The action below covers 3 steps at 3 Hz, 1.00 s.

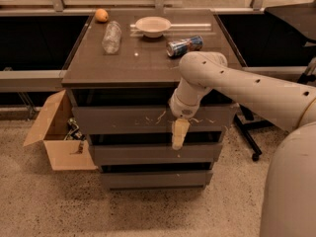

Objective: Open top drawer

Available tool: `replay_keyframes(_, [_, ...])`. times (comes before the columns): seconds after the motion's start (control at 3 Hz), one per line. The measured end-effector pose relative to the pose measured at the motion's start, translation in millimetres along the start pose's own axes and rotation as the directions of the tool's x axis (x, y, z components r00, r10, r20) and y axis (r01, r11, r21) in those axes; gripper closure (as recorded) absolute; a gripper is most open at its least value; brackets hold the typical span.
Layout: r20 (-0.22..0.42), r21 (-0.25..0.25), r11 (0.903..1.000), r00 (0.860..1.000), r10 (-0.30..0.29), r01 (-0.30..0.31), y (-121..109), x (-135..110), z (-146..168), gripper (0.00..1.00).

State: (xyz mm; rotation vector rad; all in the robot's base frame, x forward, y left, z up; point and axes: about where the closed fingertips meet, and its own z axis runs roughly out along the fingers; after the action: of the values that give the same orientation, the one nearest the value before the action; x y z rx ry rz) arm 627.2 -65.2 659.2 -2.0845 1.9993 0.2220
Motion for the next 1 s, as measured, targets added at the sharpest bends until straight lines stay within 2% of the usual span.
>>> replay_keyframes(0.33, [-0.022, 0.013, 0.9999, 1.0, -0.002, 0.002, -10, 1, 9, 0.0])
replay_keyframes(0.67, [-0.019, 0.014, 0.9999, 1.0, -0.007, 0.008, -11, 0, 13, 0.19])
replay_keyframes(1.0, [0.028, 0.011, 0.9996, 0.999, -0.025, 0.025, 1, -8, 1, 0.42])
